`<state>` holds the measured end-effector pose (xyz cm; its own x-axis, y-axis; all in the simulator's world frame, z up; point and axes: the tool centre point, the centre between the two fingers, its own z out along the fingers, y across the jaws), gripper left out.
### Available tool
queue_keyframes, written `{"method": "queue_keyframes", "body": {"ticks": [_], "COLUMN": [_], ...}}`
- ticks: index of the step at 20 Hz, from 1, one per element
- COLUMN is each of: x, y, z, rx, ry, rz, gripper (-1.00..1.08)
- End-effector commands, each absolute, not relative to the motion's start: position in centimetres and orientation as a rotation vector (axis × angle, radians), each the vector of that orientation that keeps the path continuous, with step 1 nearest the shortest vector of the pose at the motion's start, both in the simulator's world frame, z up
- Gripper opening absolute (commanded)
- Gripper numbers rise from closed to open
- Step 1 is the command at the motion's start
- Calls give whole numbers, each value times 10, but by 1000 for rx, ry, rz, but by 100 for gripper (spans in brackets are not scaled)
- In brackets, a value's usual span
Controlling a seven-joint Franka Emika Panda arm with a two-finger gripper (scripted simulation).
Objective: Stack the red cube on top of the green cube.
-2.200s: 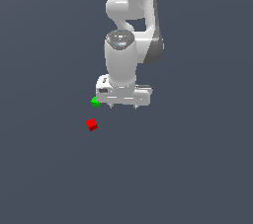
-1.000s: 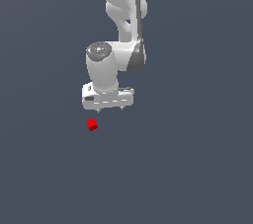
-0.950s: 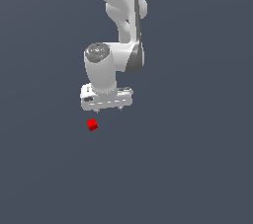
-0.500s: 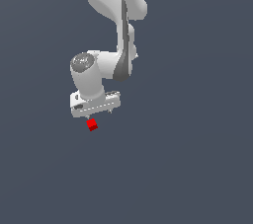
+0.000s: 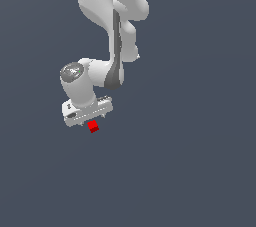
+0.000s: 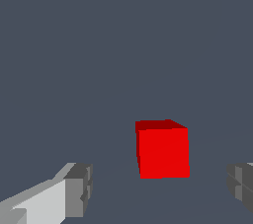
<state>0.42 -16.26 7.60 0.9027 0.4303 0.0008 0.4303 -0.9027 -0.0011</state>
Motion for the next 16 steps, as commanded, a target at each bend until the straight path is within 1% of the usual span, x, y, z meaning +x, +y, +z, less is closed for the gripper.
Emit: {"method": "queue_keyframes", "body": {"ticks": [1,12,16], "x": [7,9,9], "y": [-168,-172,-172], "z": [73,70,61], "rx": [-3056,-3050,-3050], "ry": [-727,-752,-752], "rz": [-1,0,0], "gripper": [100,100,100]}}
